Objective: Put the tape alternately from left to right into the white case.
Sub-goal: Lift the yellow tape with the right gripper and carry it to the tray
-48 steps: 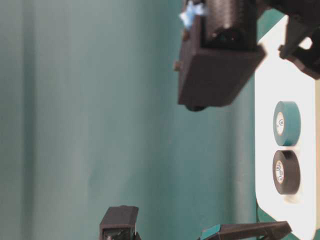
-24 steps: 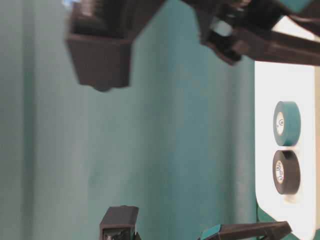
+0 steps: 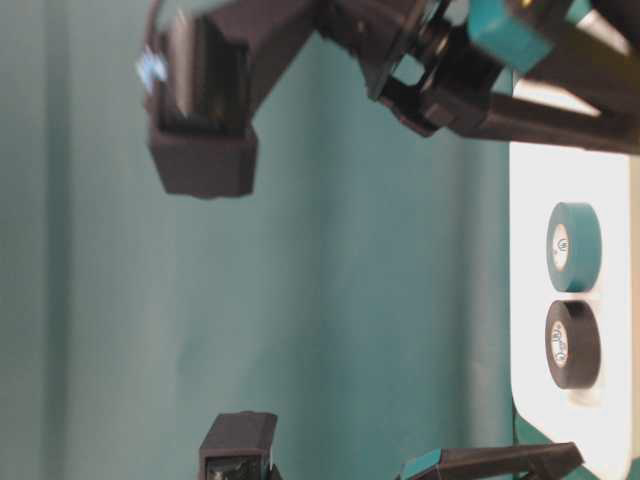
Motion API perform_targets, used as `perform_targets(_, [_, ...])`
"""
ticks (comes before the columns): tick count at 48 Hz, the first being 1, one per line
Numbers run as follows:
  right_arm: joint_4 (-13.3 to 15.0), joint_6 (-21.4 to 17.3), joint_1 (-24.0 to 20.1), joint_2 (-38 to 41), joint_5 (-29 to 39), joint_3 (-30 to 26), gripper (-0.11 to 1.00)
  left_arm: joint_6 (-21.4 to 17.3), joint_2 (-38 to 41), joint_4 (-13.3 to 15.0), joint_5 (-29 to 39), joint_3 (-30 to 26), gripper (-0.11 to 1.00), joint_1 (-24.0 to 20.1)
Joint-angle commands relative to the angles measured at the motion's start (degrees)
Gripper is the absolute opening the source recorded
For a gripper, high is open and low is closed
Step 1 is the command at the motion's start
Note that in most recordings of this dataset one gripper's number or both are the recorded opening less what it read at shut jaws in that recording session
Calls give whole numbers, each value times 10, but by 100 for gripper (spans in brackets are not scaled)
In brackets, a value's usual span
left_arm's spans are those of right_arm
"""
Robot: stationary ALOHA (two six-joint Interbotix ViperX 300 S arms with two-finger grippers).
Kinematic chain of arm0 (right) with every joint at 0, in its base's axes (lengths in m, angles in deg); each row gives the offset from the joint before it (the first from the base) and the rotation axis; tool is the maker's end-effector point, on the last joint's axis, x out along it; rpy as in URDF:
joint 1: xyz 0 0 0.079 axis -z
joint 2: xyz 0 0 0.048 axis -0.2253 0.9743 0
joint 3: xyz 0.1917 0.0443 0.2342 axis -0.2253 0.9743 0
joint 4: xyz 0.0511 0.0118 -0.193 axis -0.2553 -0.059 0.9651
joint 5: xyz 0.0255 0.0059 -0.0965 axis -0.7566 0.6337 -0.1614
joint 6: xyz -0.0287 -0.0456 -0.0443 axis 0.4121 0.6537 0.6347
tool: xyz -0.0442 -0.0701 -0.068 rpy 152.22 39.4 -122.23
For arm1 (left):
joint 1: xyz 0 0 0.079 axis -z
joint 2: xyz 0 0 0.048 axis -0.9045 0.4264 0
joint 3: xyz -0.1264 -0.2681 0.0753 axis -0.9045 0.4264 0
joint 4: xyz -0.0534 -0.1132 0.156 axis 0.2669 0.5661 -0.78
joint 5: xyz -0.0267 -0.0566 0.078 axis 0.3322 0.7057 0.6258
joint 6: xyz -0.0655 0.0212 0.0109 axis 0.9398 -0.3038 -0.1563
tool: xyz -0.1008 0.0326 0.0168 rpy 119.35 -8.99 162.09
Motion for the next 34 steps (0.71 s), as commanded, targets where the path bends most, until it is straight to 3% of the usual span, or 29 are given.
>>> perform_targets(1, [6,3,27,-26,11,-3,28,0,-10,0,-2,-9,59,2])
perform_targets(14, [64,3,89,-57,10,21,28,1,-10,0,-1,-8,59,5])
perform_targets(34, [111,0,199,-61,-1,37,28,8,-10,0,-1,-9,59,5])
